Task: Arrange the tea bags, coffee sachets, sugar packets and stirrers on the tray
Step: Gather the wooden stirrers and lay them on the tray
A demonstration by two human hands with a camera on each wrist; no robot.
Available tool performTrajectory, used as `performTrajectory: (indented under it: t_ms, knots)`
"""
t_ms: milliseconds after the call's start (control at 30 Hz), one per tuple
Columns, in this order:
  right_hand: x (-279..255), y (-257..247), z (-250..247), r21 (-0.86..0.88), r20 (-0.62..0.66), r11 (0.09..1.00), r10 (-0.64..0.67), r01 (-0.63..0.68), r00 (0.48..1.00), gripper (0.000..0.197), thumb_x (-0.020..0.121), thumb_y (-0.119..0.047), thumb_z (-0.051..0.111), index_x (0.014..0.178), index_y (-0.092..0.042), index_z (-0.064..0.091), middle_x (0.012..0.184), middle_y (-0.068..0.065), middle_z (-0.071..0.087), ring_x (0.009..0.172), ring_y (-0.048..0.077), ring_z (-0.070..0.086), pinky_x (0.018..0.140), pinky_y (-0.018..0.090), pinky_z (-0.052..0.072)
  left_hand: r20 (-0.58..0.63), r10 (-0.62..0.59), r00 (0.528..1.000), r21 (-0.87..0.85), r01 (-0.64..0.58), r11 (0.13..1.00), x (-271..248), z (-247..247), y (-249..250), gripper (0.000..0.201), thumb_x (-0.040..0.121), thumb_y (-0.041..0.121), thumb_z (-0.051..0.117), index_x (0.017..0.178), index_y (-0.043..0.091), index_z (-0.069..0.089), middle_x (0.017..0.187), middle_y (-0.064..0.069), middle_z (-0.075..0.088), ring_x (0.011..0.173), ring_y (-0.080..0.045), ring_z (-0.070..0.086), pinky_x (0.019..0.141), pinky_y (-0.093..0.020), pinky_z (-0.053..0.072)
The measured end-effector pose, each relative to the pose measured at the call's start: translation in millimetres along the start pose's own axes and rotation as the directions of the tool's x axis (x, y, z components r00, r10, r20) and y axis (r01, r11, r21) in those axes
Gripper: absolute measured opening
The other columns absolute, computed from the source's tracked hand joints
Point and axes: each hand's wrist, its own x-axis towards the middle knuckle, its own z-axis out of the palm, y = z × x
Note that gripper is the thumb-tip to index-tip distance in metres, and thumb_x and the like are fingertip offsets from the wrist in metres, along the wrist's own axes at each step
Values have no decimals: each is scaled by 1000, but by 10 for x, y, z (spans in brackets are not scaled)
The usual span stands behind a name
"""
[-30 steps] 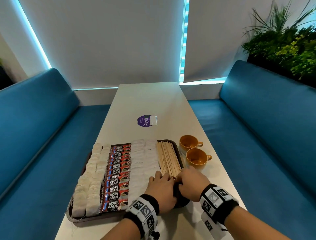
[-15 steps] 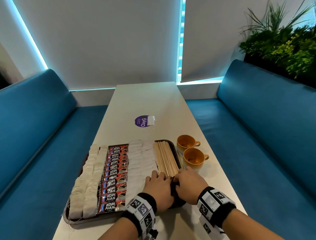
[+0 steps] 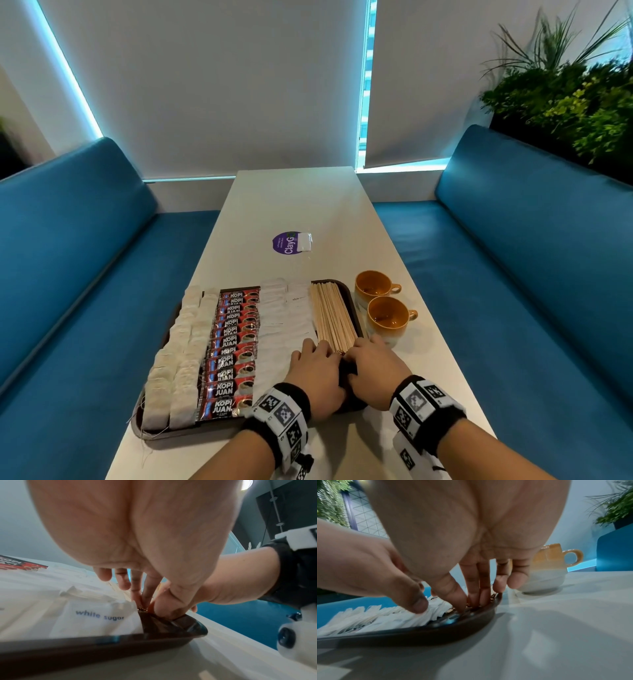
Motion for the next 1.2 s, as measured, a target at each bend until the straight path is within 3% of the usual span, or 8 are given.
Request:
performTrajectory:
  t_ms: [233, 367, 467, 567, 733, 867, 1000, 1200]
  knots:
    - [-45, 12, 12, 182, -38, 983, 47, -39, 998, 32, 96, -28, 56, 126, -27, 68, 122, -6, 55, 122, 15, 45, 108, 33, 44, -174, -24, 984, -271, -24, 962, -315, -69, -196, 48, 91, 31, 49, 139, 32, 50, 130, 8, 46, 124, -17, 31, 108, -34, 33]
    - [-246, 60, 32, 322, -60, 946, 59, -37, 996, 16, 92, -33, 70, 107, -33, 73, 111, -13, 56, 105, 5, 54, 98, 24, 49, -262, -54, 964, -434, -68, 898, -849, -75, -613, 25, 94, 26, 56, 114, 41, 58, 109, 21, 53, 106, -2, 43, 96, -17, 38]
    - [-428, 81, 23, 357, -68, 933, 80, -51, 994, 15, 88, -36, 76, 103, -35, 72, 107, -16, 54, 99, 5, 55, 89, 20, 50, -278, -228, 933, -564, 33, 825, -1256, -70, -994, 20, 89, 18, 68, 92, 37, 67, 91, 19, 65, 86, 3, 56, 73, -9, 44]
    - [-573, 121, 18, 427, -82, 898, 158, -108, 984, 26, 85, -35, 80, 108, -37, 68, 113, -15, 53, 98, 5, 55, 83, 18, 49, -285, -433, 855, -639, 167, 750, -1583, -5, -1385, 21, 84, 15, 75, 82, 35, 71, 81, 12, 68, 71, -5, 60, 62, -15, 46]
    - [-633, 198, 110, 584, 14, 758, 350, -291, 937, 78, 78, -32, 88, 145, -27, 48, 118, -7, 58, 95, 9, 62, 68, 15, 48, -223, -693, 686, -698, 384, 605, -1895, 275, -1829, 37, 81, 20, 77, 114, 30, 65, 108, 4, 60, 84, -5, 62, 75, -29, 44]
    - [-616, 130, 231, 602, 82, 731, 343, -321, 936, 90, 71, -27, 94, 148, -21, 48, 107, -11, 60, 93, 10, 65, 77, 19, 51, -127, -709, 693, -765, 386, 515, -1905, 478, -1864, 51, 82, 21, 77, 130, 30, 61, 128, -1, 55, 88, -2, 67, 75, -24, 45]
    - [-598, 5, 216, 617, 53, 716, 378, -328, 924, 76, 77, -17, 89, 144, -20, 54, 100, -9, 63, 81, 7, 64, 55, 7, 45, -128, -728, 673, -799, 365, 478, -1862, 588, -1949, 46, 82, 30, 75, 127, 38, 65, 127, 4, 61, 96, -2, 67, 86, -32, 47]
    - [-469, -52, 134, 675, 75, 650, 411, -350, 908, 75, 82, -9, 84, 148, -16, 49, 99, -6, 61, 77, 9, 65, 44, 5, 43, -84, -699, 711, -781, 388, 489, -1730, 651, -2205, 56, 75, 43, 72, 130, 33, 65, 113, -3, 67, 87, -1, 66, 76, -26, 46]
